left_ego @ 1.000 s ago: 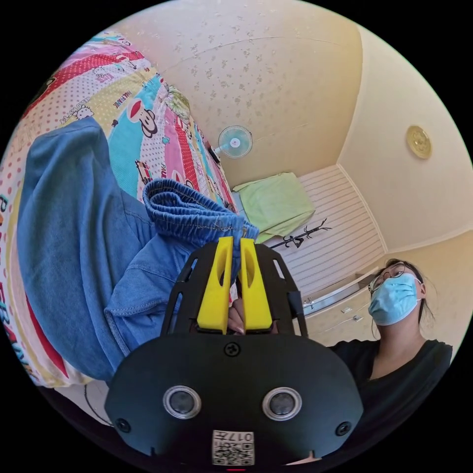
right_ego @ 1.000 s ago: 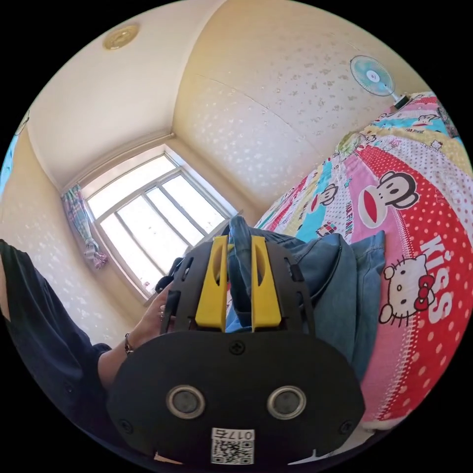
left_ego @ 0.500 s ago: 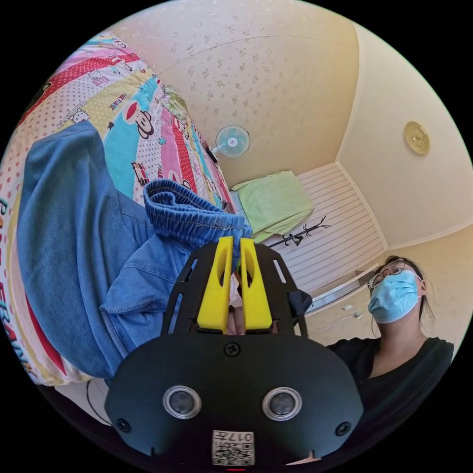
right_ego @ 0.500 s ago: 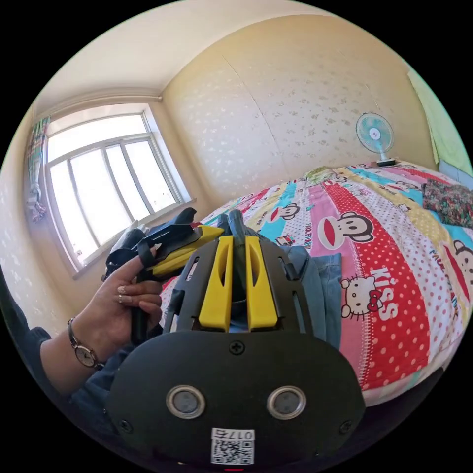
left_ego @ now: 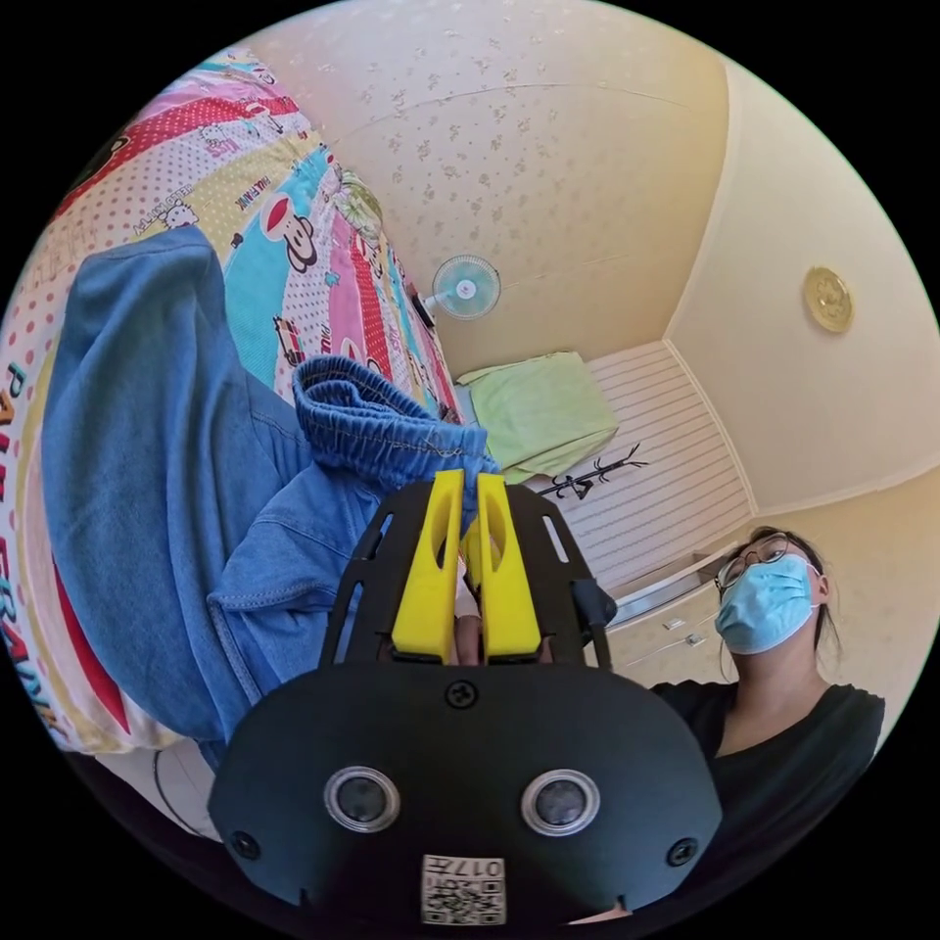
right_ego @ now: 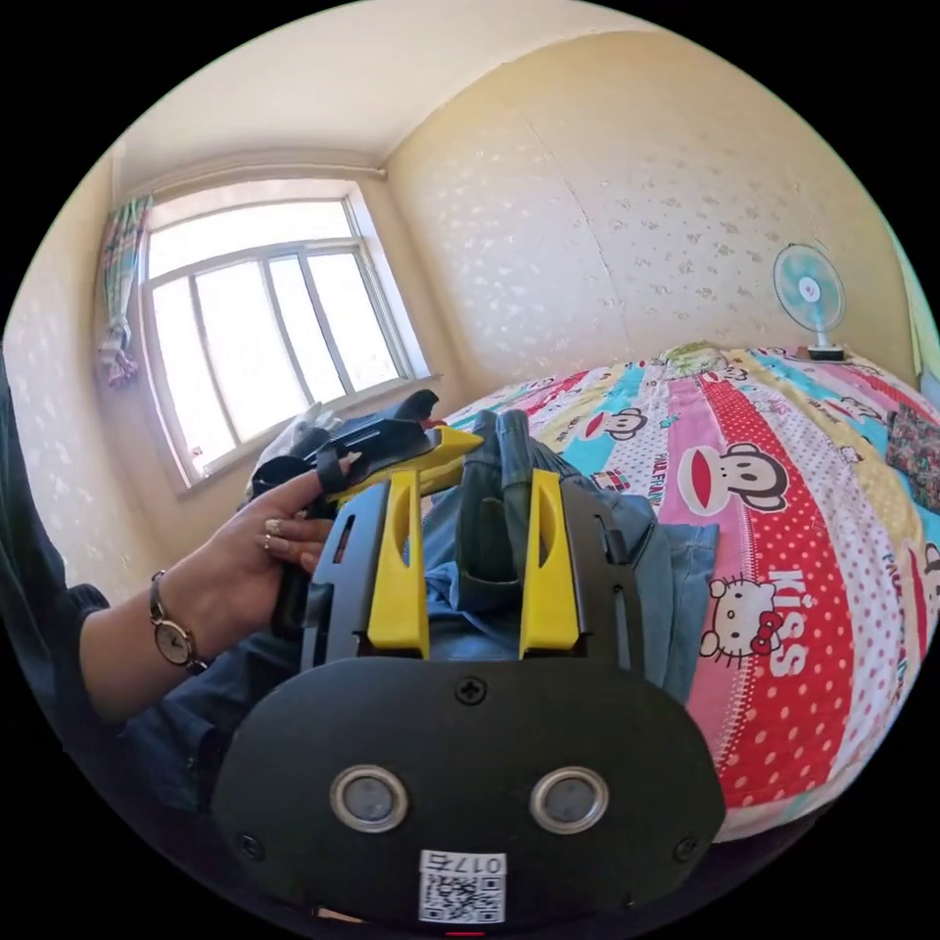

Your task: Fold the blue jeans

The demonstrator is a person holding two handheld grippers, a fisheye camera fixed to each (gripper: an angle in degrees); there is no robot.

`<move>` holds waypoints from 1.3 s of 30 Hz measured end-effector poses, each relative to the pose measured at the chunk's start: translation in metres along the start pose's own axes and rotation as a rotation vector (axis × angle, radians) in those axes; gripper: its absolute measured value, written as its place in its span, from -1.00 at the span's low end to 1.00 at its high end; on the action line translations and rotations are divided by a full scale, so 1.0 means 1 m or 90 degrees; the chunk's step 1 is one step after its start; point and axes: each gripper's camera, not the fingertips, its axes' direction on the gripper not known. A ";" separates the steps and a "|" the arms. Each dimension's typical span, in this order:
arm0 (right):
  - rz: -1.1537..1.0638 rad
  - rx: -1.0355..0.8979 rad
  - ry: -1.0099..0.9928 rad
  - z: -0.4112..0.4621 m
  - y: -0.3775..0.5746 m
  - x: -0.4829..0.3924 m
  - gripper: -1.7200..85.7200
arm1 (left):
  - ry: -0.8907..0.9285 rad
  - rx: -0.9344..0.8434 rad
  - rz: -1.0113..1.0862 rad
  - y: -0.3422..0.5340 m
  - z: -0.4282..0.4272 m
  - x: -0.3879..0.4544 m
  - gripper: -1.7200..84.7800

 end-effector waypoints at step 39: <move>-0.115 0.039 0.021 0.098 -0.034 -0.004 -0.88 | -0.123 -0.011 -0.037 0.029 0.071 0.015 -0.60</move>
